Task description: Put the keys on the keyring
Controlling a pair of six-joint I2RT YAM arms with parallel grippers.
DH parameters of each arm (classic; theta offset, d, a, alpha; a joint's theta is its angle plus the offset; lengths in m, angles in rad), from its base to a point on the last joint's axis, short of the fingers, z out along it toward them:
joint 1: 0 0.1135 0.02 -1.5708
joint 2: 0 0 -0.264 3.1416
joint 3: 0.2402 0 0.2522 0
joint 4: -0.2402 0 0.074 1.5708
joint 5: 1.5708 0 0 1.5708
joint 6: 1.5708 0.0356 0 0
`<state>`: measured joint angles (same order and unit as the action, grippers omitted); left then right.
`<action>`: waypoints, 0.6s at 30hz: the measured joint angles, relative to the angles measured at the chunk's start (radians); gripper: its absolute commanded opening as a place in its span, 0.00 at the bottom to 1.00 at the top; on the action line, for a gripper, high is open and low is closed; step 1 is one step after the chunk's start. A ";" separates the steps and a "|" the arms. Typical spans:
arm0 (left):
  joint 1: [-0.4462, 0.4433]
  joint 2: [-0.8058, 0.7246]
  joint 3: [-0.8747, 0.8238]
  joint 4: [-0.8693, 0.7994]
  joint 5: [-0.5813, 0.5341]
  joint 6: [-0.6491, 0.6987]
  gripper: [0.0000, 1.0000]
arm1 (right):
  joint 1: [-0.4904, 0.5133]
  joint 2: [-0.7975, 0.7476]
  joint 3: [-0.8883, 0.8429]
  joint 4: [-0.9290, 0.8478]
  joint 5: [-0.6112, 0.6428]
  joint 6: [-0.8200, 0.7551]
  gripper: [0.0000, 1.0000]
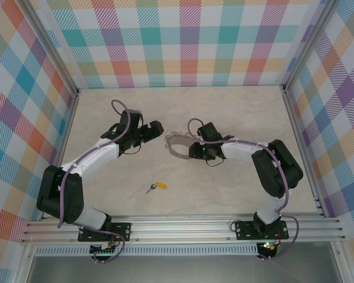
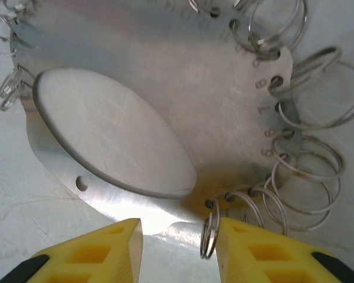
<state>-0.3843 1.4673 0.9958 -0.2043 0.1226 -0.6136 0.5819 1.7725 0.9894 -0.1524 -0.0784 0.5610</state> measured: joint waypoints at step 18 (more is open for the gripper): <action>0.000 0.015 0.000 0.000 0.000 0.000 0.94 | -0.013 0.027 0.019 -0.007 0.011 0.000 0.31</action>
<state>-0.3843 1.4822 0.9962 -0.2043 0.1226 -0.6140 0.5690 1.7992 1.0080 -0.1596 -0.0669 0.5606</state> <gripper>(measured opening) 0.936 0.316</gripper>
